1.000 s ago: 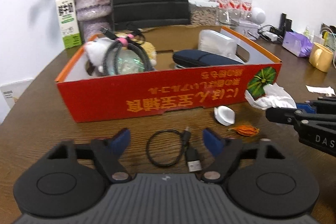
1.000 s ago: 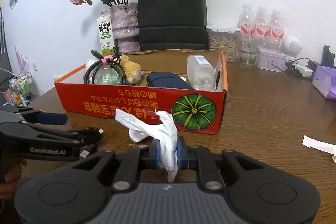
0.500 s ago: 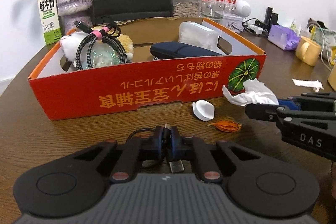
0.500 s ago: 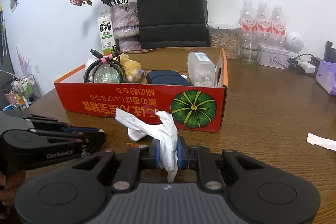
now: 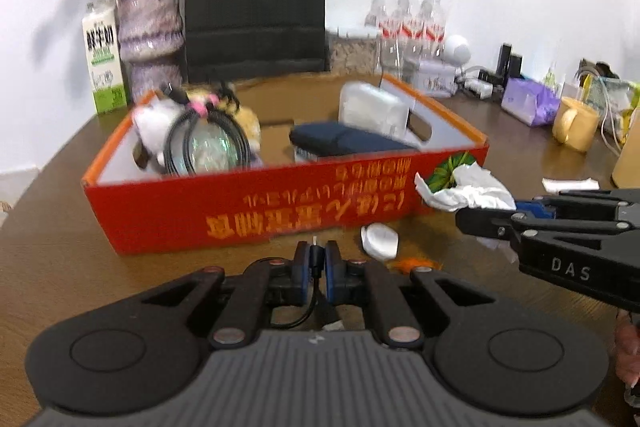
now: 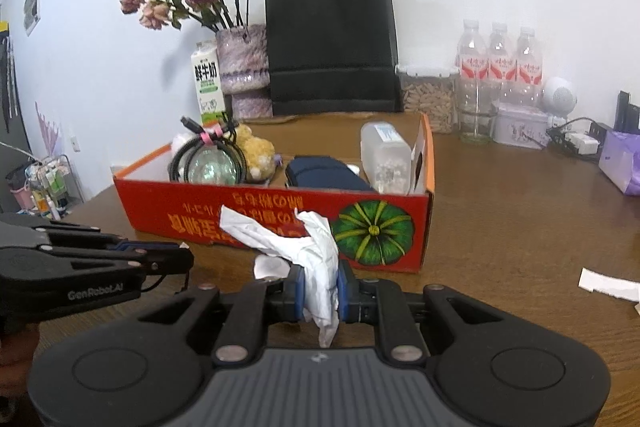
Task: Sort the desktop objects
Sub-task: 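Carry the tissue and black cable into the box and open both tools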
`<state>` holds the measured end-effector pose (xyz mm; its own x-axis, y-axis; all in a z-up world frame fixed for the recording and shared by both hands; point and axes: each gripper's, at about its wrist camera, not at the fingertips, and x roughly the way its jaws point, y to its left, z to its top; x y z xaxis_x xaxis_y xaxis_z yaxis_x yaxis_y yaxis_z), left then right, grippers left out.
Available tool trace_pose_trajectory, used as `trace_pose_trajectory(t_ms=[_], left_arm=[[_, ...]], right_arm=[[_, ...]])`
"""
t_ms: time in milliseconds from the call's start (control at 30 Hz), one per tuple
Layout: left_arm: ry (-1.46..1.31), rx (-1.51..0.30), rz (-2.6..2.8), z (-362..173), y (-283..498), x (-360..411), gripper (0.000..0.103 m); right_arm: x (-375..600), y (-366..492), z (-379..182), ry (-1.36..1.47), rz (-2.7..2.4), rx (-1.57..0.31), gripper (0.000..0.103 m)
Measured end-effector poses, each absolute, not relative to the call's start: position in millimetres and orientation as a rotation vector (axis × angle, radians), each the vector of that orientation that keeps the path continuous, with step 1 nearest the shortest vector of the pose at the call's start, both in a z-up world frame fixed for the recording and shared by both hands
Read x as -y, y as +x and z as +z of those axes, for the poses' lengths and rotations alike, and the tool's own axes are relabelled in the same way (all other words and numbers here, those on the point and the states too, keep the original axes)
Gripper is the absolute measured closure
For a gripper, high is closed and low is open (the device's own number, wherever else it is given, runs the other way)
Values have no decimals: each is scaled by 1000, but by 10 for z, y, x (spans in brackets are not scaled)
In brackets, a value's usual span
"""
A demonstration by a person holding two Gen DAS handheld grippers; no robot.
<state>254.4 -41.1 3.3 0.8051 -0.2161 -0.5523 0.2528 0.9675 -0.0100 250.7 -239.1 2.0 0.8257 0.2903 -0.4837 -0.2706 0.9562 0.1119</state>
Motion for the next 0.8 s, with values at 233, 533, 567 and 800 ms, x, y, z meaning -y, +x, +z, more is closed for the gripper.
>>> trace_pose_trajectory(t_ms=[233,533,567,800], left_arm=[[43,-475,-252,357,2541,350,97],[3,-353,-225,715,2815,317,97],[-4,-350,-221,724,2854,306,97],[-37,-359,-205,679,3172,229,97]], right_arm=[[2305,2541,281,21,308,-448,88],[2172,2757,641,-8,300,-356,88],[2157,2794,664,-9,298,-351,88],[2003,3120,715,-12,309,-347,88]])
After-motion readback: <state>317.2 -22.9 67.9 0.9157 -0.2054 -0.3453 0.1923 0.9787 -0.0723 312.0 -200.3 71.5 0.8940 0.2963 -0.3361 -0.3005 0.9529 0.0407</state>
